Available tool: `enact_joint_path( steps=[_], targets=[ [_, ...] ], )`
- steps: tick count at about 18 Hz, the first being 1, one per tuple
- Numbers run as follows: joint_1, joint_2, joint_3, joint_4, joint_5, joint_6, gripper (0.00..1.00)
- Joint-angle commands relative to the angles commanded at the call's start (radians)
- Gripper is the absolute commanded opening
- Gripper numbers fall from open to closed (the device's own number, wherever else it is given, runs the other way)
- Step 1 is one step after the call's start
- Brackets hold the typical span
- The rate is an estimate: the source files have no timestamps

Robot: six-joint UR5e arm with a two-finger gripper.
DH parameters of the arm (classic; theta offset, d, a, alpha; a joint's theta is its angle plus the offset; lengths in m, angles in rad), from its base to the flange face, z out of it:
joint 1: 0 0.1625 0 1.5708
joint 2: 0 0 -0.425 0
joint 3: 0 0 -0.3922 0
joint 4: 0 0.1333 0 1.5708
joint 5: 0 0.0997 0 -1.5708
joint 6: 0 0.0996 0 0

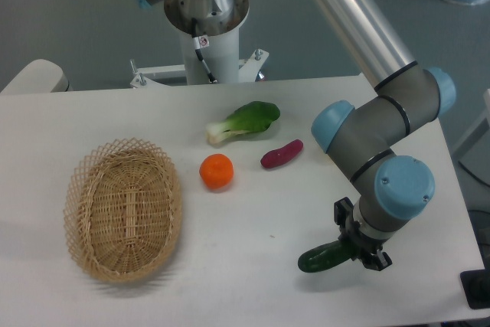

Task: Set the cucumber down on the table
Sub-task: 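Hold the green cucumber in the gripper and begin moving it, then lower the held cucumber toward the table beside the orange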

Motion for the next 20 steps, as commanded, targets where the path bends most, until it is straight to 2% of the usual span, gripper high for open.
enact_joint_path(
  steps=[12, 17, 20],
  targets=[
    [0.002, 0.009, -0.008, -0.003, 0.0, 0.012, 0.27],
    [-0.003, 0.06, -0.119, 0.023, -0.014, 0.018, 0.27],
    [-0.024, 0.072, -0.144, 0.04, -0.015, 0.02, 0.28]
  ],
)
